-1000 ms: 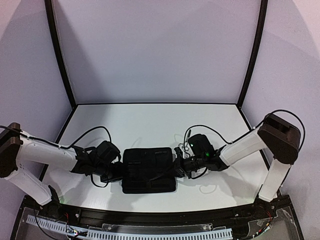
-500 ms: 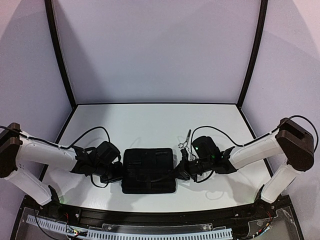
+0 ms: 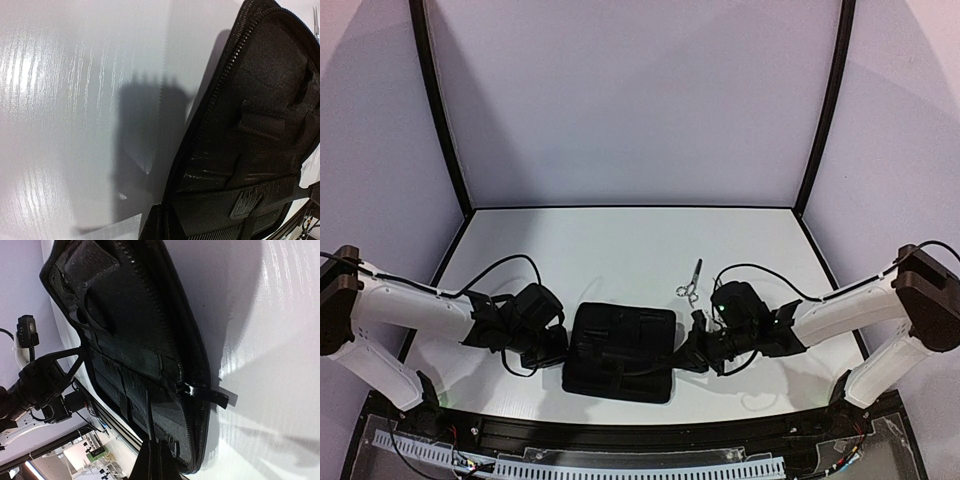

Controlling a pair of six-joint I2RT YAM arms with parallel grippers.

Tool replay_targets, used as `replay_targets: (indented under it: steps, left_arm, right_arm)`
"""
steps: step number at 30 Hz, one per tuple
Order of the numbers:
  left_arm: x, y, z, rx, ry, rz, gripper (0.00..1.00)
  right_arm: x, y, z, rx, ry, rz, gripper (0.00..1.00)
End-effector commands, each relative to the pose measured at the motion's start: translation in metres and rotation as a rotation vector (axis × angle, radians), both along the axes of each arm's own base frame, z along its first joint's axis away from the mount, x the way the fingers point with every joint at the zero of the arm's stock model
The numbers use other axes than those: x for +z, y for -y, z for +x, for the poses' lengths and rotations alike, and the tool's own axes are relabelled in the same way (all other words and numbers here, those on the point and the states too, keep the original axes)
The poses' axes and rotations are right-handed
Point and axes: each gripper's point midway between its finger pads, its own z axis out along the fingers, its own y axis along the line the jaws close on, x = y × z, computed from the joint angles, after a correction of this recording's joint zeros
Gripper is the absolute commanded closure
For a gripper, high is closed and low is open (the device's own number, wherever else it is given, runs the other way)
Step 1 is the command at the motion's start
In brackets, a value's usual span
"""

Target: Sort the hair-cutting tools

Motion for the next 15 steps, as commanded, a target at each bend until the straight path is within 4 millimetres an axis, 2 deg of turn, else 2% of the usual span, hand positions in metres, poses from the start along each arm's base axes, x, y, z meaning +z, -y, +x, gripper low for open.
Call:
replay_targets:
  steps: [1, 7, 15]
  left_arm:
    - [-0.006, -0.017, -0.003, 0.041, -0.030, 0.072, 0.99]
    - [-0.010, -0.016, -0.005, 0.058, -0.048, 0.061, 0.99]
    - [-0.008, -0.012, -0.011, 0.056, -0.050, 0.016, 0.99]
  right_arm:
    - [-0.053, 0.028, -0.046, 0.057, -0.181, -0.211, 1.00]
    - [-0.062, 0.006, -0.059, 0.080, -0.234, -0.159, 1.00]
    - [-0.063, -0.029, -0.041, 0.081, -0.201, -0.105, 1.00]
